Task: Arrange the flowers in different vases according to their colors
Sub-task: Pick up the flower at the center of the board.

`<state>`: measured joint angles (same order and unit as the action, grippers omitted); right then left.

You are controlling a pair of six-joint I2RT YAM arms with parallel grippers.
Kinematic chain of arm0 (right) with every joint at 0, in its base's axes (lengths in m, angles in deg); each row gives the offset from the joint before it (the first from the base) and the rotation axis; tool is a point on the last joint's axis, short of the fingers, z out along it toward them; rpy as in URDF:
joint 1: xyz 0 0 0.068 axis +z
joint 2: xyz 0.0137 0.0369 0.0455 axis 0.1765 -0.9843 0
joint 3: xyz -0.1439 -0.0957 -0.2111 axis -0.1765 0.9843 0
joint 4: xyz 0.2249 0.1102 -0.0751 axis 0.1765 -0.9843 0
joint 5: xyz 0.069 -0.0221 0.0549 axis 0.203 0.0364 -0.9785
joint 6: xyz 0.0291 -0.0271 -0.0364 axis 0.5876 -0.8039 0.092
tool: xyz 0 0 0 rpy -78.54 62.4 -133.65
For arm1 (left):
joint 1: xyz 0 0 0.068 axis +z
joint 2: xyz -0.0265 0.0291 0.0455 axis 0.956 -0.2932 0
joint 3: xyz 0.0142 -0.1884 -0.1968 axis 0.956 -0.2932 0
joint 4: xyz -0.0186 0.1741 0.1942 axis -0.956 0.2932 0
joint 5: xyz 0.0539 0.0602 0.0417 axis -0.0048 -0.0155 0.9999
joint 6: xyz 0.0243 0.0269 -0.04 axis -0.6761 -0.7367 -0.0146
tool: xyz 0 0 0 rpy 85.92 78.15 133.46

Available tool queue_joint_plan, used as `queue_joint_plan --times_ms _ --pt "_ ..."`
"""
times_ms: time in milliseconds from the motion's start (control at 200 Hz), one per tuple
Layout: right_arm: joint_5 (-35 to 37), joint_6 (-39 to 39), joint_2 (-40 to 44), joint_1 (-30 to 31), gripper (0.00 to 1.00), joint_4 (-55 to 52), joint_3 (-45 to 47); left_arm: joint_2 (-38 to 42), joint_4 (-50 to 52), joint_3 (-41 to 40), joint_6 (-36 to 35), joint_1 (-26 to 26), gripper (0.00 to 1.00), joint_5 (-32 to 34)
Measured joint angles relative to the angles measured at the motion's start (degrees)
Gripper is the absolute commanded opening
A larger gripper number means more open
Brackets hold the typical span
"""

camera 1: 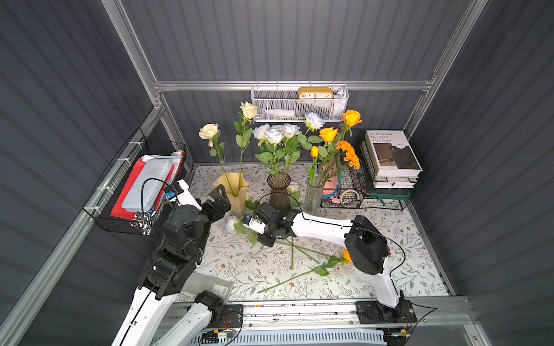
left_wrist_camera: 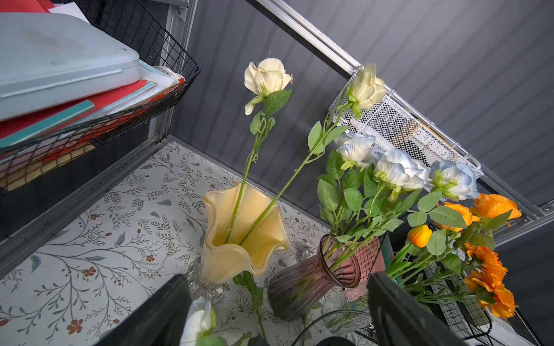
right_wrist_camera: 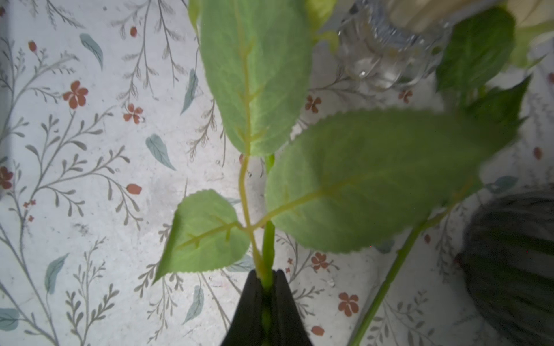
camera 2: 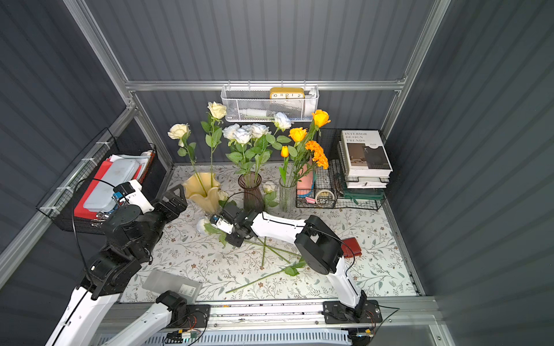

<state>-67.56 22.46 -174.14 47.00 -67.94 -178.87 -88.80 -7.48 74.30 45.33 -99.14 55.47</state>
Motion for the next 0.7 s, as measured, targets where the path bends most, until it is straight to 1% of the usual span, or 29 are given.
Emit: queue_joint_plan --times_ms 105,265,370,505,595,700 --pt "0.13 -0.48 1.77 0.0 0.0 1.42 -1.16 1.05 -0.94 -1.53 0.02 0.0 0.95 -0.83" --pt "-0.11 -0.9 5.84 0.0 0.0 2.75 -3.26 2.78 -1.66 -2.69 0.02 0.0 0.96 -2.86" --pt "-0.31 -1.01 9.4 0.0 0.0 3.69 -3.3 4.33 -2.4 -2.56 0.0 0.0 0.96 -3.85" --pt "0.24 -0.5 12.92 -0.24 0.0 5.31 -3.67 4.5 -2.54 -0.83 -0.28 0.0 0.96 -5.35" --pt "0.22 0.61 14.1 -1.4 0.0 5.81 -4.98 5.11 -3.23 0.17 -0.83 0.0 0.97 -7.3" --pt "-0.52 2.51 15.13 -4.09 0.0 7.08 -7.28 6.16 -3.98 1.7 -1.11 0.0 0.97 -9.14"
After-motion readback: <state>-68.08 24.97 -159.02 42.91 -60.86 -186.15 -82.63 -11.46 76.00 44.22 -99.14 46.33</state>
